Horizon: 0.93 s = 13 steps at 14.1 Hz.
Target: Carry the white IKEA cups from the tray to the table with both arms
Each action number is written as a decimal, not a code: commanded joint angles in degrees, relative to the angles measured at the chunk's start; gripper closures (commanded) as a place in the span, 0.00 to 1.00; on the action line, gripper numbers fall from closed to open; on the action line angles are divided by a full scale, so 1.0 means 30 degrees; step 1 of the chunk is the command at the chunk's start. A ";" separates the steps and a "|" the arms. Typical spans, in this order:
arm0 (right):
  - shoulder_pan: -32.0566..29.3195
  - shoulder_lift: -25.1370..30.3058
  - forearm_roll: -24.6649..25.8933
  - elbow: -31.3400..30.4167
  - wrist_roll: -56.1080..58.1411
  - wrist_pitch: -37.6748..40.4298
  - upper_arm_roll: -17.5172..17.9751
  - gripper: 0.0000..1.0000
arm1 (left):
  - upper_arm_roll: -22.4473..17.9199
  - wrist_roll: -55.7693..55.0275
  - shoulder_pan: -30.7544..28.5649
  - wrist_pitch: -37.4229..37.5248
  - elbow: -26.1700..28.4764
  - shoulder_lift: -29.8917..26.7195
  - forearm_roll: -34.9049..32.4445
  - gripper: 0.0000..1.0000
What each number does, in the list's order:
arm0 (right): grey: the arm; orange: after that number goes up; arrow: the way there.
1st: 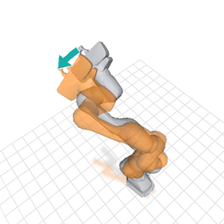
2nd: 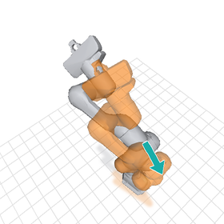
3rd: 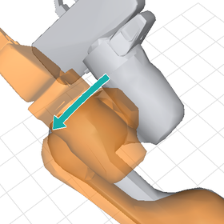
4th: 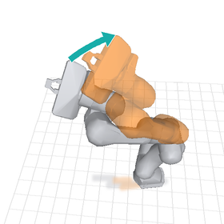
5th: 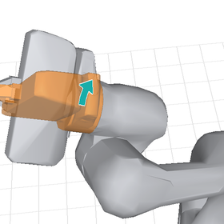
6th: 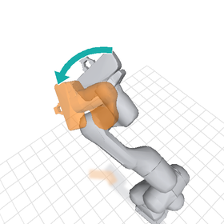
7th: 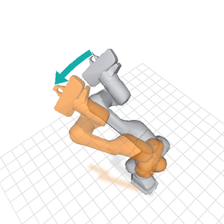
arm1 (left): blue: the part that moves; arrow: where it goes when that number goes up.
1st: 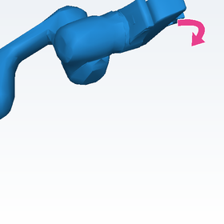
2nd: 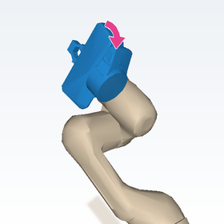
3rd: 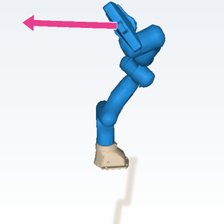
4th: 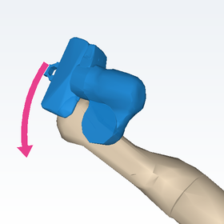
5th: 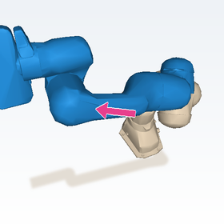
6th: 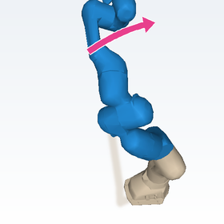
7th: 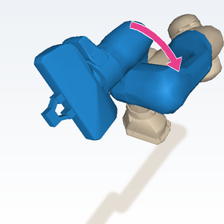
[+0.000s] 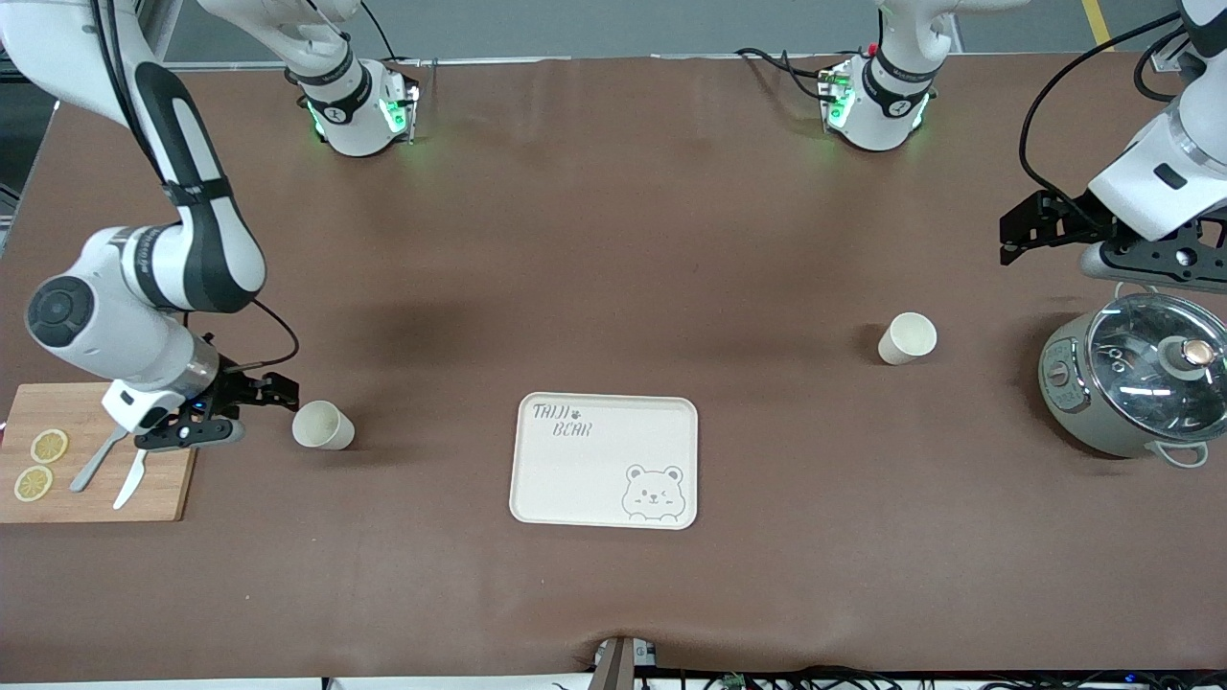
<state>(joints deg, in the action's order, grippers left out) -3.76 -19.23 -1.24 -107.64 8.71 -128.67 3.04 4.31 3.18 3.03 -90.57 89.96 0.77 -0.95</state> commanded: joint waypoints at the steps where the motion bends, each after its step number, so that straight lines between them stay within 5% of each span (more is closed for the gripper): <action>1: -0.0211 0.0549 -0.0376 0.1215 0.0233 0.2304 0.0217 0.00 | -0.0031 0.0082 0.0017 0.0483 -0.0337 0.0036 -0.0123 0.00; 7: -0.0152 0.1426 -0.0464 0.5785 -0.0851 0.8721 0.0159 0.00 | -0.0089 -0.0183 0.0017 0.0834 -0.0337 0.0007 -0.0093 0.00; 13: -0.0152 0.2425 -0.0260 0.8451 -0.1258 1.1915 0.0129 0.00 | -0.0089 -0.0183 0.0017 0.0835 -0.0337 0.0036 -0.0093 0.00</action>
<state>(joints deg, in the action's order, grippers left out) -3.76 -12.12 -1.96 -85.49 6.77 -96.51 2.97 4.12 3.01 2.98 -89.27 89.95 0.78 -0.95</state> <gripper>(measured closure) 0.000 0.000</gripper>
